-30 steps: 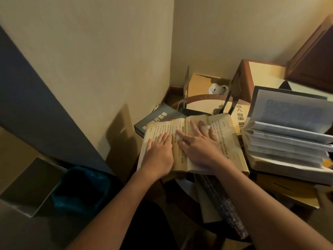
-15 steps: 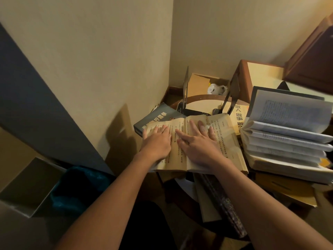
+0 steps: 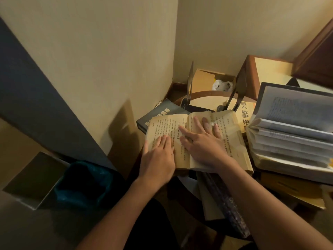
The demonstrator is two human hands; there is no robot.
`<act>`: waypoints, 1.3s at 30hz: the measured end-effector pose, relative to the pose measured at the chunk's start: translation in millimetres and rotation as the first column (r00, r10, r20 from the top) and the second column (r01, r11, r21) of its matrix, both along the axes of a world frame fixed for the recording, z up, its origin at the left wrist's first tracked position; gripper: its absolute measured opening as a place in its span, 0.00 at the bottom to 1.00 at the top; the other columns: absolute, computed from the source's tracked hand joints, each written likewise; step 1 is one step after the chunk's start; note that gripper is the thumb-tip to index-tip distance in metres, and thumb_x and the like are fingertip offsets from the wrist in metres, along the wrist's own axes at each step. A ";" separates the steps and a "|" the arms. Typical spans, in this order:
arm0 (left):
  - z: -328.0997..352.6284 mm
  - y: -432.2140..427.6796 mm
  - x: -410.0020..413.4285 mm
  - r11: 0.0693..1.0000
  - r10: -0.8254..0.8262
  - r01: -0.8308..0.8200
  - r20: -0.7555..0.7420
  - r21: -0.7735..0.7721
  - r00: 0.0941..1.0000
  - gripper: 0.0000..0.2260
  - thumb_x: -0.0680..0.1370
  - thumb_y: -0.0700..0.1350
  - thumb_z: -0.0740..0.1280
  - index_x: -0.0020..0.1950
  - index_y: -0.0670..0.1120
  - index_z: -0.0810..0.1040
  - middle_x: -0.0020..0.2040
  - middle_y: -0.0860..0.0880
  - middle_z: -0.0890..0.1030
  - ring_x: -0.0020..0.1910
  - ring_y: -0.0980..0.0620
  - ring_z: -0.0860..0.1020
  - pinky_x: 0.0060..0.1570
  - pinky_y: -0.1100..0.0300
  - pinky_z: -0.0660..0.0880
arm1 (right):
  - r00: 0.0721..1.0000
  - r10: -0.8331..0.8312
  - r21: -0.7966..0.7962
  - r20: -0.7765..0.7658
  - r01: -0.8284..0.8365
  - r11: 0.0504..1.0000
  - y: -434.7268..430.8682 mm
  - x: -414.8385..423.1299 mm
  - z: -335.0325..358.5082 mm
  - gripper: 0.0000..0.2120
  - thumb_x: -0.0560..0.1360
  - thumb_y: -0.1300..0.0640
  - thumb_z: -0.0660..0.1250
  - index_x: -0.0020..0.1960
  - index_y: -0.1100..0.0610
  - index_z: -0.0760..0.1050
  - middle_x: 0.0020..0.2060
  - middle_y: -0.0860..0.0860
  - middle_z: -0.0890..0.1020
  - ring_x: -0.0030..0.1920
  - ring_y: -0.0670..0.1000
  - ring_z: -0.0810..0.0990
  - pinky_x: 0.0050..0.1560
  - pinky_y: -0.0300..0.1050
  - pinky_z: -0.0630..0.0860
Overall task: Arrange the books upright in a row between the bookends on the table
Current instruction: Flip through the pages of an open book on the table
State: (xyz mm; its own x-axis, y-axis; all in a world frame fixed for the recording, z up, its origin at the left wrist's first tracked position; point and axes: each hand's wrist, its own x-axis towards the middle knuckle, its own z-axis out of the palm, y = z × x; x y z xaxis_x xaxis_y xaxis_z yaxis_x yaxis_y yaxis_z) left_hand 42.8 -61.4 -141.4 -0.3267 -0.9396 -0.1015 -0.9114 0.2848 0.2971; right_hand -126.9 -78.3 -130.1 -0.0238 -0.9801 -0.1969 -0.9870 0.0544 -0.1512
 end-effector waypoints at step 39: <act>36.1 -6.1 43.4 0.841 0.493 -0.025 -0.748 0.540 0.443 0.34 0.70 0.33 0.77 0.72 0.56 0.74 0.60 0.50 0.79 0.54 0.51 0.81 0.41 0.63 0.81 | 0.935 -0.204 -0.145 0.291 0.254 0.956 89.5 13.5 1.5 0.38 0.80 0.39 0.57 0.81 0.44 0.40 0.80 0.55 0.37 0.79 0.57 0.34 0.79 0.57 0.38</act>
State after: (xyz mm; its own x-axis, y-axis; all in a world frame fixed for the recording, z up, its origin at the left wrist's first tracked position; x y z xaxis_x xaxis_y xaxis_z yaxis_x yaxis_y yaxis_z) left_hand 86.1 -67.5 -105.3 -0.2126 -0.9293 -0.3021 -0.1448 -0.2758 0.9502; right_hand -113.4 11.2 -128.6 -0.2221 -0.9737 -0.0514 -0.8709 0.2218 -0.4385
